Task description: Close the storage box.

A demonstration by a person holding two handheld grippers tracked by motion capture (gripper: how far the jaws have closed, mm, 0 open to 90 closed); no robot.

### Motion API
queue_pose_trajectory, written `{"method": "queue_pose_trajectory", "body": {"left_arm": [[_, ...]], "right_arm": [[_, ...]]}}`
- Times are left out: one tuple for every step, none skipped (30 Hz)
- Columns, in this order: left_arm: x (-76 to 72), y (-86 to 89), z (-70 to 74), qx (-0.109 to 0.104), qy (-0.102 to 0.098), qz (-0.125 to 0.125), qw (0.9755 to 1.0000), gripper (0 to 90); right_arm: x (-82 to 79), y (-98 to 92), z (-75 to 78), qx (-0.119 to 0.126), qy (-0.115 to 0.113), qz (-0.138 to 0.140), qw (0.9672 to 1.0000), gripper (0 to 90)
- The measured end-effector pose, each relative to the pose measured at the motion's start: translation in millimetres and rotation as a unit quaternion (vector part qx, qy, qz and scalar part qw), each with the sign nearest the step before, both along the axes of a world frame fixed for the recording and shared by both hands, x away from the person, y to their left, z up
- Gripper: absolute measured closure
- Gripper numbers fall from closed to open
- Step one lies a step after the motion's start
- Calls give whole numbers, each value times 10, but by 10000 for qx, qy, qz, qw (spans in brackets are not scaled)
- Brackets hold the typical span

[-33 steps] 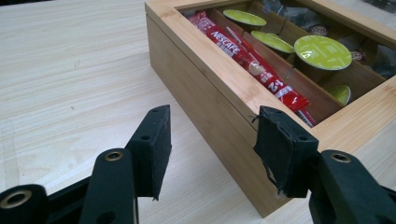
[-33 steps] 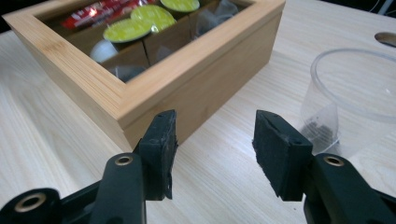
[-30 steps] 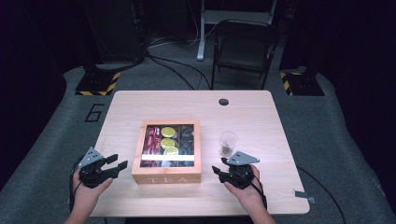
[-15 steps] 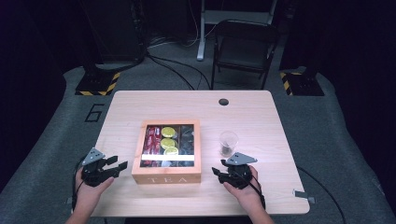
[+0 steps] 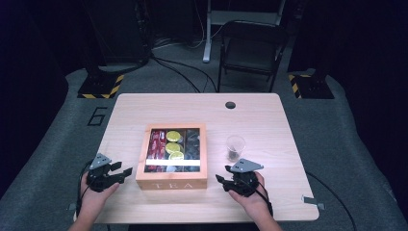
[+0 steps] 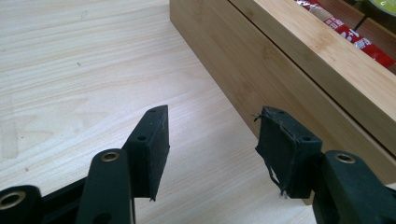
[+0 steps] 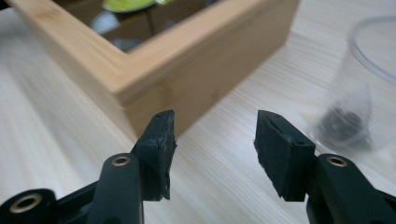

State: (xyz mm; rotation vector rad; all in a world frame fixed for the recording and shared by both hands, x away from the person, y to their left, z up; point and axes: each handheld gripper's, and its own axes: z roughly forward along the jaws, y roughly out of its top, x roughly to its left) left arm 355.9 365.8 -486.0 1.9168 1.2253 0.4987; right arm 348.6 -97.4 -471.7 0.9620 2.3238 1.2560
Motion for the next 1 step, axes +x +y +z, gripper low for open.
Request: {"method": "queue_pose_trajectory", "body": {"left_arm": [[-8,4,3,-9,-10,6,10000,428]], "right_arm": [[-24,39,17,57,-32,83,9999,451]]}}
